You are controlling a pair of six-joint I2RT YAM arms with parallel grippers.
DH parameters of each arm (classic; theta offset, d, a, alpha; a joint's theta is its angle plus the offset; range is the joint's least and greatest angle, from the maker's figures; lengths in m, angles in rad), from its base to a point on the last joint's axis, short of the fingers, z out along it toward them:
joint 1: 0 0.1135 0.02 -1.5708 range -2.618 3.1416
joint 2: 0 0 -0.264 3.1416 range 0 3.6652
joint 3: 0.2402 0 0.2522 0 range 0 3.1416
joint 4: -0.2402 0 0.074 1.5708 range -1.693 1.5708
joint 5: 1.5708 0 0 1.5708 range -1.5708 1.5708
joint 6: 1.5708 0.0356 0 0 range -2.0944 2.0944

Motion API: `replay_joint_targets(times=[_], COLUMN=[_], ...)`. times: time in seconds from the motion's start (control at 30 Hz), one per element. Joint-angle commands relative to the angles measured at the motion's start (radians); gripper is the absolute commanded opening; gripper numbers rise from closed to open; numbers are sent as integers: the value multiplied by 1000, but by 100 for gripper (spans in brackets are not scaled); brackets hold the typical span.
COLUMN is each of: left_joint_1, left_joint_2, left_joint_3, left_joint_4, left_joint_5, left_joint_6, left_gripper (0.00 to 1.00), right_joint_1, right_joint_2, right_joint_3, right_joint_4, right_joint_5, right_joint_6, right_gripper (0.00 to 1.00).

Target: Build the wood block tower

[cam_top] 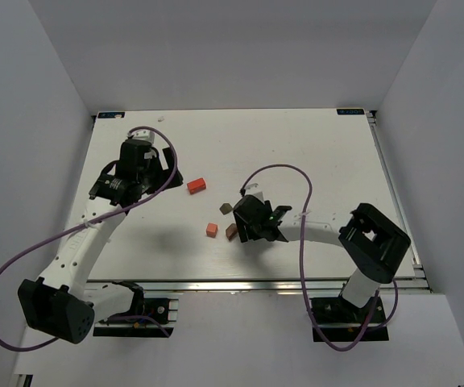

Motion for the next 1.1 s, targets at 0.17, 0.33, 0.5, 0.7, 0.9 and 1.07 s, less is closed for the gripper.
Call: replay_joint_targets(times=[0.17, 0.33, 0.5, 0.7, 0.9, 1.07], left_joint_1=[-1, -1, -1, -1, -18, -67], left_joint_2=[40, 34, 31, -8, 36, 95], left_joint_3=[15, 15, 35, 38, 132, 202], left_joint_4=[25, 25, -15, -1, -43, 14], left_joint_5=[39, 74, 208, 289, 392, 492], left_joint_6=[18, 64, 142, 202, 312, 404], left_gripper=[98, 98, 98, 98, 98, 98], right_joint_1=[-112, -142, -218, -341, -341, -341], right_joint_2=[-152, -181, -168, -165, -198, -186], right_joint_3=[-142, -197, -203, -223, -246, -234], right_joint_4=[29, 199, 236, 276, 285, 311], right_joint_5=[-60, -288, -410, -637, -706, -743], right_joint_6=[45, -225, -343, -424, -493, -537], right_gripper=[70, 73, 75, 69, 61, 49])
